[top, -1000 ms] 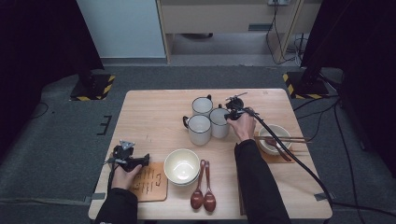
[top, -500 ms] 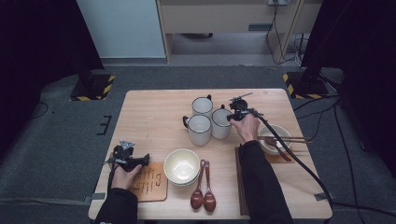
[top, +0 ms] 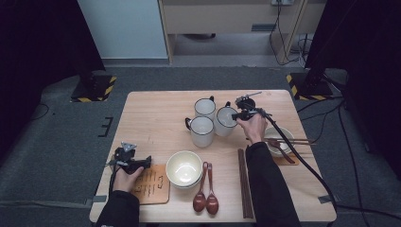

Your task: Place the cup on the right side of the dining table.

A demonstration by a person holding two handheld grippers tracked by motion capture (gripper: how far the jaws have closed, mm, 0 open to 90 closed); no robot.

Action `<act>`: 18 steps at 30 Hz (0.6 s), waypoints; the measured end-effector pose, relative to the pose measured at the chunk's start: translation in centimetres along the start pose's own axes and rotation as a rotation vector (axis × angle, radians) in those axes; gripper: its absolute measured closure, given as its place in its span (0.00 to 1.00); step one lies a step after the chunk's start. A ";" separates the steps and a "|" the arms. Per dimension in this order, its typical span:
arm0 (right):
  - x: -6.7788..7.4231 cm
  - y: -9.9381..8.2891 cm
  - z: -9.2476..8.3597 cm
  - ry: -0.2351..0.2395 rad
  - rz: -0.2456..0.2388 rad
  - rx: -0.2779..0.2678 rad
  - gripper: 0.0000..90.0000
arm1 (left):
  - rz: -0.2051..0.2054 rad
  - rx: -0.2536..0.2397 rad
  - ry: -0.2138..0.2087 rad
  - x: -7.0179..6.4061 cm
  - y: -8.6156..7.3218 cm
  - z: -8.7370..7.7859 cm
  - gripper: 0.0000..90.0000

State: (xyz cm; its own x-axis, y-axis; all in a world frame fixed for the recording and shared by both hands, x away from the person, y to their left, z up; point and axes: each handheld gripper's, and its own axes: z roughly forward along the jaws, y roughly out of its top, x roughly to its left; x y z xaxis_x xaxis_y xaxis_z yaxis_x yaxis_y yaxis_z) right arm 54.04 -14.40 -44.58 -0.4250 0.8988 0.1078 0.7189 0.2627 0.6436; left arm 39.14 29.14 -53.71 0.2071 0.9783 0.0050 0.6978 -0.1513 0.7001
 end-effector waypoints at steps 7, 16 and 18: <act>-0.8 -0.5 -0.3 -0.002 0.024 -0.015 0.92 | 0.000 0.000 0.000 0.0 0.0 0.0 0.00; -2.2 -0.6 -1.9 -0.015 0.051 -0.060 0.92 | 0.000 0.000 0.000 0.0 0.0 0.0 0.00; -2.6 -0.7 -2.3 -0.020 0.057 -0.064 0.92 | 0.000 0.000 0.000 0.0 0.0 0.0 0.00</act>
State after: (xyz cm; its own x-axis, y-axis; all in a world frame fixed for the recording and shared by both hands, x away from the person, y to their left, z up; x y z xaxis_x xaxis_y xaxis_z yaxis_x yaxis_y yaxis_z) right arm 53.42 -17.73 -43.59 -0.3729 0.9185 0.1314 0.7049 0.1883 0.6839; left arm 39.14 29.14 -53.71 0.2071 0.9783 0.0050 0.6978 -0.1513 0.7001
